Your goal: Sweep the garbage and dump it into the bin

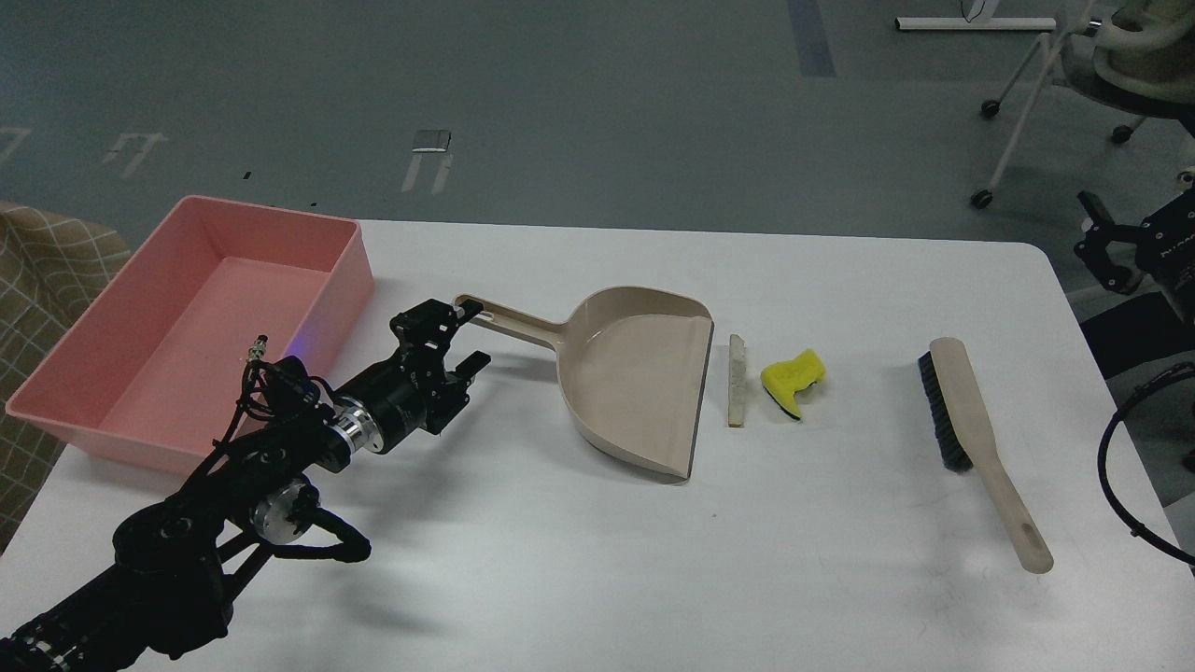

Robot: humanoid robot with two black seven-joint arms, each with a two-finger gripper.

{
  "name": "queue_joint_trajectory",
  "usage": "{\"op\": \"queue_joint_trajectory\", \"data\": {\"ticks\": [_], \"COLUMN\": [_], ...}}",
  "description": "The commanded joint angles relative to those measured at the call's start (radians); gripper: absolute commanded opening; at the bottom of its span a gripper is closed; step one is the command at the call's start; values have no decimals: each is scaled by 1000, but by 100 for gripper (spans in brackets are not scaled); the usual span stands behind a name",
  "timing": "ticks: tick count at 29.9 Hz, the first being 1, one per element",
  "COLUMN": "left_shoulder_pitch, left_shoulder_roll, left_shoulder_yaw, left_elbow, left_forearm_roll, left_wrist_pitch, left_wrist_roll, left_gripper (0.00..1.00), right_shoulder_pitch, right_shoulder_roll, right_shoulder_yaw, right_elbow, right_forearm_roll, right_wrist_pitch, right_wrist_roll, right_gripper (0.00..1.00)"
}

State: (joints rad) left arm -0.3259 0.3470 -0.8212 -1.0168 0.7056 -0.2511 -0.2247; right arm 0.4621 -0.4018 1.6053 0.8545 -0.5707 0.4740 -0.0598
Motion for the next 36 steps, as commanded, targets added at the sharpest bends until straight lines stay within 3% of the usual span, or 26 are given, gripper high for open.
{"op": "queue_joint_trajectory", "data": {"ticks": [1, 14, 20, 23, 36], "left_shoulder_pitch": [-25, -99, -99, -99, -110], "left_shoulder_roll": [-34, -83, -83, -86, -118], "left_shoulder_yaw": [-1, 1, 4, 4, 4], "left_elbow": [44, 170, 170, 172, 227], "left_forearm_roll": [-6, -15, -6, -5, -2], "left_wrist_pitch": [0, 0, 1, 1, 3], "left_wrist_roll": [-1, -58, -81, -87, -105], "left_gripper": [87, 87, 77, 61, 54], "right_shoulder_pitch": [0, -7, -7, -7, -13], "right_shoulder_roll": [0, 1, 8, 8, 8], "right_shoulder_yaw": [-1, 1, -1, -1, -1], "right_elbow": [0, 0, 0, -2, -3], "right_forearm_roll": [0, 0, 0, 0, 0], "right_wrist_pitch": [0, 0, 0, 0, 0], "right_wrist_roll": [0, 0, 0, 0, 0], "right_gripper": [100, 100, 100, 100, 100]}}
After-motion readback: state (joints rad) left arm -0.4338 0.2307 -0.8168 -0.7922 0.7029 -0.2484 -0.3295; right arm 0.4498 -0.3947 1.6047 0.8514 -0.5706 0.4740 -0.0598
